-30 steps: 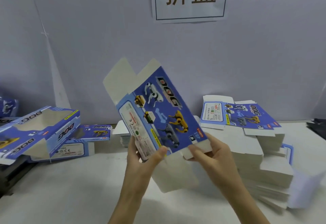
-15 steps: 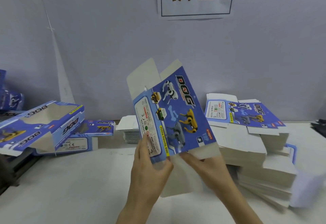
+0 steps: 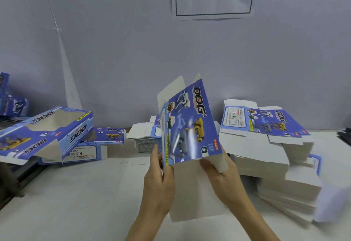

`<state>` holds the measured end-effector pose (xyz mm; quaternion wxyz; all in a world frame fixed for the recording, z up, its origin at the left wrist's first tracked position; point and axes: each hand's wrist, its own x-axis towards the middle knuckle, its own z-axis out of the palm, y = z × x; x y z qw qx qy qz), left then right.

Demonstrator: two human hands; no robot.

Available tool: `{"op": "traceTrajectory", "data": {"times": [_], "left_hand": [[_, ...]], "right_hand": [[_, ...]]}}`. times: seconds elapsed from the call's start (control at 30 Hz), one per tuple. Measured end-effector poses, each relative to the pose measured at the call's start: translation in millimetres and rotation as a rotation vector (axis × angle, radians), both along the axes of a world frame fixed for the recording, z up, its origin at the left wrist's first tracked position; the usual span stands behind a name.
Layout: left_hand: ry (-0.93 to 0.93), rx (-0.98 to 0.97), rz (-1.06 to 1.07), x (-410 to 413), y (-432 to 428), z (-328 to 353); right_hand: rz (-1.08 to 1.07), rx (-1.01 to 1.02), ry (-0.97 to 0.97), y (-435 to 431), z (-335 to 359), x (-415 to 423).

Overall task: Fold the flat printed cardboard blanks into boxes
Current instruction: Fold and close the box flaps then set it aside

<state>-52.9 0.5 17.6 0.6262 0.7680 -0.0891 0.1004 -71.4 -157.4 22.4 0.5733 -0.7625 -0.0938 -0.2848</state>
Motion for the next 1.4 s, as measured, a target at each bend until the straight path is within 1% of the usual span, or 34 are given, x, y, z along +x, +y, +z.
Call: {"op": "traceTrajectory", "data": {"times": [0.13,0.2,0.27,0.37,0.43,0.53,0.63,0.73,0.8,0.87,0.93,1.0,1.03,1.07,1.1,1.17,1.23,1.3,1.37,1.4], "left_hand": [[0.039,-0.086,-0.083,0.6,2.8,2.0],[0.091,-0.14,-0.161,3.8,5.7,4.3],[0.165,-0.195,-0.272,7.9,10.8,7.0],[0.333,-0.411,-0.386,8.4,18.6,13.7],[0.362,-0.456,-0.357,7.7,19.2,15.5],[0.351,-0.402,-0.28,6.4,13.4,14.7],[0.34,-0.414,-0.234,7.3,12.0,15.6],[0.333,-0.438,-0.206,8.8,15.0,16.8],[0.332,-0.438,-0.206,9.2,17.3,16.1],[0.309,-0.444,-0.227,8.6,20.4,18.1],[0.281,-0.453,-0.202,9.4,25.3,20.5],[0.245,-0.449,-0.137,13.1,32.0,20.9],[0.22,-0.425,-0.113,15.3,35.6,20.5],[0.201,-0.398,-0.106,15.7,38.3,21.3],[0.19,-0.371,-0.118,16.4,40.2,20.3],[0.202,-0.322,-0.182,15.4,40.2,20.0],[0.215,-0.23,-0.284,13.5,38.9,21.1],[0.274,-0.164,-0.38,11.2,43.4,19.7],[0.418,-0.113,-0.459,15.5,54.8,14.6],[0.495,-0.093,-0.466,19.8,57.1,13.0]], "right_hand": [[0.06,0.004,-0.005,-6.0,-1.8,2.3],[0.043,-0.019,-0.023,-6.6,-2.2,3.1],[0.024,0.007,-0.016,-8.1,-3.8,3.4],[0.074,0.032,-0.005,-6.9,-4.2,1.0],[0.143,0.0,-0.03,-1.6,0.0,-2.7],[0.262,-0.1,-0.028,9.0,5.6,-8.1],[0.236,-0.201,-0.084,9.5,9.5,-9.0],[0.249,-0.234,-0.134,4.3,10.9,-8.8],[0.259,-0.25,-0.092,0.4,10.7,-8.0],[0.276,-0.227,-0.01,-7.6,10.4,-7.3],[0.338,-0.24,0.166,-22.9,10.2,-6.8],[0.409,-0.333,0.357,-37.7,11.6,-8.7],[0.446,-0.32,0.424,-41.8,13.8,-9.1],[0.483,-0.238,0.463,-41.9,17.4,-9.0],[0.505,-0.11,0.479,-38.9,19.9,-8.0],[0.492,0.091,0.456,-27.3,20.9,-5.6],[0.485,0.174,0.44,-15.0,18.5,-2.4],[0.468,0.253,0.5,-7.8,14.9,-2.5],[0.475,0.306,0.608,-6.5,8.7,-2.0],[0.471,0.312,0.688,-4.7,5.7,-1.5]]}}
